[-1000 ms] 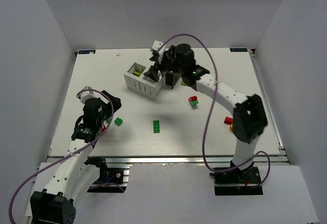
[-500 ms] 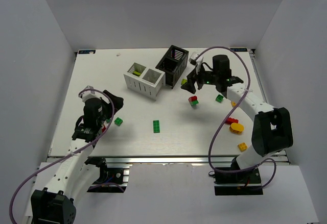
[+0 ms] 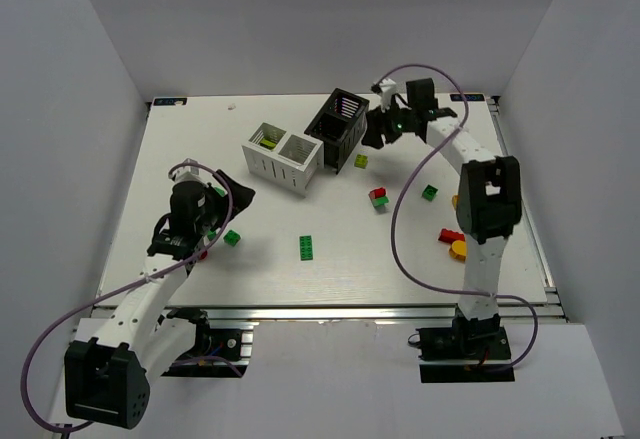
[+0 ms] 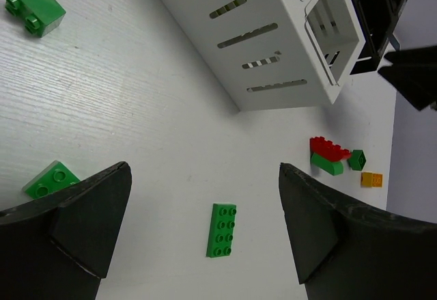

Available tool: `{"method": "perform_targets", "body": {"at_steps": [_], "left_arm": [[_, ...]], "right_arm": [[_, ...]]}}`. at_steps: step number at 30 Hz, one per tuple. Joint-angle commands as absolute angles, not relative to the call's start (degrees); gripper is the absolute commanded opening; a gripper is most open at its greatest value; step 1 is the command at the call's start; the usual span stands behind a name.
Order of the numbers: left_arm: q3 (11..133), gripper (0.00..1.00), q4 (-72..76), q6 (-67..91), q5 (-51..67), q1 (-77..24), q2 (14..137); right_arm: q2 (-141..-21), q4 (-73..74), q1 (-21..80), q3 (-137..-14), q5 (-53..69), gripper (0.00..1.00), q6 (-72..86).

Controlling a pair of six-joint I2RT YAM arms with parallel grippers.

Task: Sort the legos into containers by color

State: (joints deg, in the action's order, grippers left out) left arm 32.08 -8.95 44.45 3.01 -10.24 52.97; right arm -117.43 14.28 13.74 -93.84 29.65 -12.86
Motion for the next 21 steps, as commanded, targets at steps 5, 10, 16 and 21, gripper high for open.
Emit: {"method": "perform_targets", "body": {"at_steps": [5,10,16,21], "left_arm": [[34.6,0.98,-12.7,45.9,0.8,-10.1,51.3],[35.2,0.98,-12.9,45.7,0.8,-10.0,53.0],[35.6,0.98,-12.7,45.4,0.8,-10.0,54.3],[35.5,0.98,-13.0,45.2,0.8,-10.0,54.4]], "right_arm": [[-128.0,35.5,13.6,-110.8,38.8,0.59,-58.0],[-126.9,30.2,13.6,-105.3,41.7,0.61,-61.4],[-128.1,25.6,13.8,-103.2,42.3,0.63,-60.8],[-130.9,25.7,14.1,-105.5,41.6,0.63,-61.1]]}}
